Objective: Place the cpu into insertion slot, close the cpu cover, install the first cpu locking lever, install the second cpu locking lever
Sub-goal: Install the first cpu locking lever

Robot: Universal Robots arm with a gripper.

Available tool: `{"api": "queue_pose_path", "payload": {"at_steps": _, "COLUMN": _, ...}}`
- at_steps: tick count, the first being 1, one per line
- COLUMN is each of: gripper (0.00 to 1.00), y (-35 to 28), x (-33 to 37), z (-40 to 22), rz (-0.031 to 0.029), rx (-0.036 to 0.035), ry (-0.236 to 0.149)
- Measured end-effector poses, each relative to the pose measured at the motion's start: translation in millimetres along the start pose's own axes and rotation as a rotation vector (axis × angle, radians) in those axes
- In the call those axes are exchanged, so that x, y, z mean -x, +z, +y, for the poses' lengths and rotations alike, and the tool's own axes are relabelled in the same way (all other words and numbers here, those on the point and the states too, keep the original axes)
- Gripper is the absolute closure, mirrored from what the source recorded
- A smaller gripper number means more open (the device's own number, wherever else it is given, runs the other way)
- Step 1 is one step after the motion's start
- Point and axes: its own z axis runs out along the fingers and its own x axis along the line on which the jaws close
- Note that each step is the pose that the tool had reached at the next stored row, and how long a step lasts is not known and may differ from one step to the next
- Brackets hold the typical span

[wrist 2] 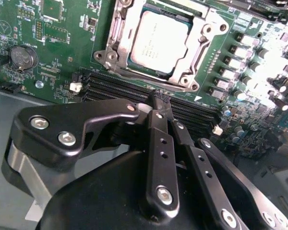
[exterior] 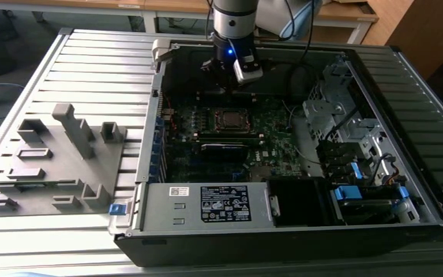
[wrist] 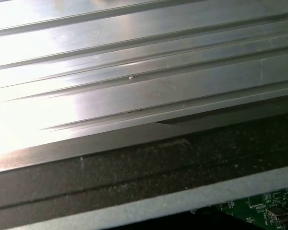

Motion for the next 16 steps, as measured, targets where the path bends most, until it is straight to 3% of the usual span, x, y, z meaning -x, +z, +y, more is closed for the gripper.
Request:
{"api": "queue_pose_path", "payload": {"at_steps": 11, "gripper": 0.89, "y": 0.7, "x": 8.3, "z": 1.8, "rz": 0.0011, "rx": -0.0004, "ry": -0.002}}
{"api": "queue_pose_path", "payload": {"at_steps": 16, "gripper": 0.89, "y": 0.9, "x": 9.0, "z": -1.0, "rz": 0.0013, "rx": -0.0006, "ry": -0.003}}
